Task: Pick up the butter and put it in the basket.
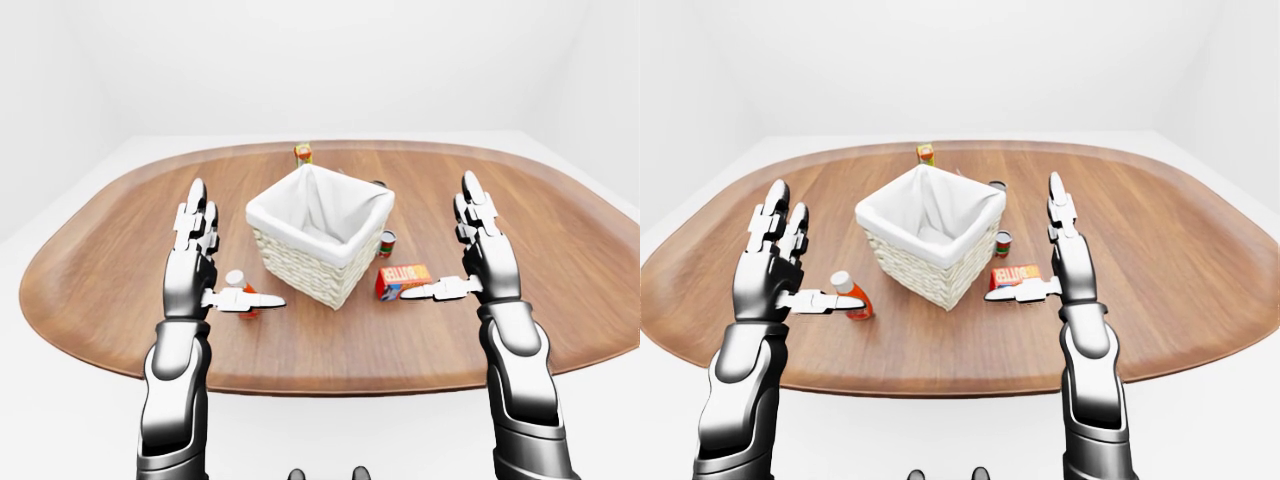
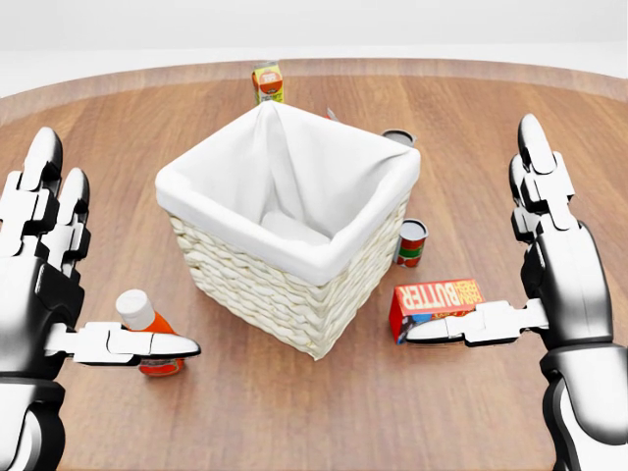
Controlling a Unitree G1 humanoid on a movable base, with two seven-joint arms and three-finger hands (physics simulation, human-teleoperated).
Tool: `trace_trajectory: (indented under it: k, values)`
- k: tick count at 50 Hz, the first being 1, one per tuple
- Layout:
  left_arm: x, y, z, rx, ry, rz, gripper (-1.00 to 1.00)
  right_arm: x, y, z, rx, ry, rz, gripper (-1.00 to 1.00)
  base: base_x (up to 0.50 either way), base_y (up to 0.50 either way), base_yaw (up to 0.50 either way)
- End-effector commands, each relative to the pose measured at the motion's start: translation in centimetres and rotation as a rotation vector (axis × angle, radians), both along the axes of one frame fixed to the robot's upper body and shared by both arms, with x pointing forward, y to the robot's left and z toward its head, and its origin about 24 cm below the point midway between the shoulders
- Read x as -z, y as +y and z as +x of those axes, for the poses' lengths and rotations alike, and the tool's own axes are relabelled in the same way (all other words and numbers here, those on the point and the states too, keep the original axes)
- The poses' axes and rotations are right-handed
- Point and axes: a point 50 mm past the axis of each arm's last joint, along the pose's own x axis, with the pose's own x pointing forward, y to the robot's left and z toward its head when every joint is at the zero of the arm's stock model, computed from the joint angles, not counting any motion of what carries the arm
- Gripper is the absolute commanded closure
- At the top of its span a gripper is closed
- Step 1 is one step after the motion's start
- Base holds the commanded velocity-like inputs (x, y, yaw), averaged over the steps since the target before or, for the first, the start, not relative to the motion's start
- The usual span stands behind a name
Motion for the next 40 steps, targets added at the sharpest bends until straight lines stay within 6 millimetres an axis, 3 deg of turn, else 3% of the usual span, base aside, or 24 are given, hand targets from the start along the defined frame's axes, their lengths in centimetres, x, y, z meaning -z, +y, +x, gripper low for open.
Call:
trace_trajectory:
  k: [1, 18, 19, 20, 24, 27, 28, 35, 36, 37, 40]
  values:
    - [0.0, 0.0, 0.0, 0.001, 0.001, -0.001, -1.0, 0.1, 0.1, 0.0, -0.002, 0.004, -0.005, -1.0, 0.34, 0.0, 0.0]
    - [0.0, -0.1, -0.2, 0.004, -0.002, 0.0, -1.0, 0.2, 0.3, -0.1, 0.005, 0.008, -0.021, -1.0, 0.34, 0.0, 0.0]
    - [0.0, -0.1, -0.2, 0.004, -0.001, 0.0, -1.0, -0.9, 0.4, -0.2, -0.003, -0.036, -0.036, -1.0, 0.34, 0.0, 0.0]
    - [0.1, 0.0, -0.2, 0.002, 0.004, -0.002, -1.0, 0.1, 0.4, 0.0, 0.011, 0.005, -0.035, -1.0, 0.34, 0.0, 0.0]
    - [0.2, 0.0, -0.1, -0.001, 0.005, -0.006, -1.0, 0.6, 0.3, 0.2, 0.022, 0.027, -0.038, -1.0, 0.34, 0.0, 0.0]
    - [0.2, 0.0, -0.2, 0.001, 0.008, -0.005, -1.0, -1.4, 0.5, 0.0, 0.001, -0.054, -0.062, -1.0, 0.34, 0.0, 0.0]
    - [0.2, 0.0, -0.2, 0.001, 0.008, -0.005, -1.0, -0.4, 0.4, 0.1, 0.012, -0.014, -0.053, -1.0, 0.34, 0.0, 0.0]
    - [0.2, 0.0, -0.3, 0.002, 0.005, -0.006, -1.0, -0.3, -0.6, 1.3, -0.005, 0.033, -0.124, -1.0, 0.09, 0.0, 0.0]
    - [0.1, 0.0, -0.3, 0.002, 0.002, -0.006, -1.0, 0.2, -1.1, 1.9, -0.007, 0.069, -0.14, -1.0, 0.0, 0.0, 0.0]
    - [0.1, 0.0, -0.4, 0.001, 0.003, -0.006, -1.0, 2.2, -2.2, 2.9, 0.023, 0.15, -0.146, -1.0, 0.0, 0.0, 0.0]
    - [0.2, 0.1, -0.3, -0.002, 0.005, -0.008, -1.0, 3.0, -3.5, 4.1, 0.032, 0.179, -0.184, -1.0, 0.0, 0.0, 0.0]
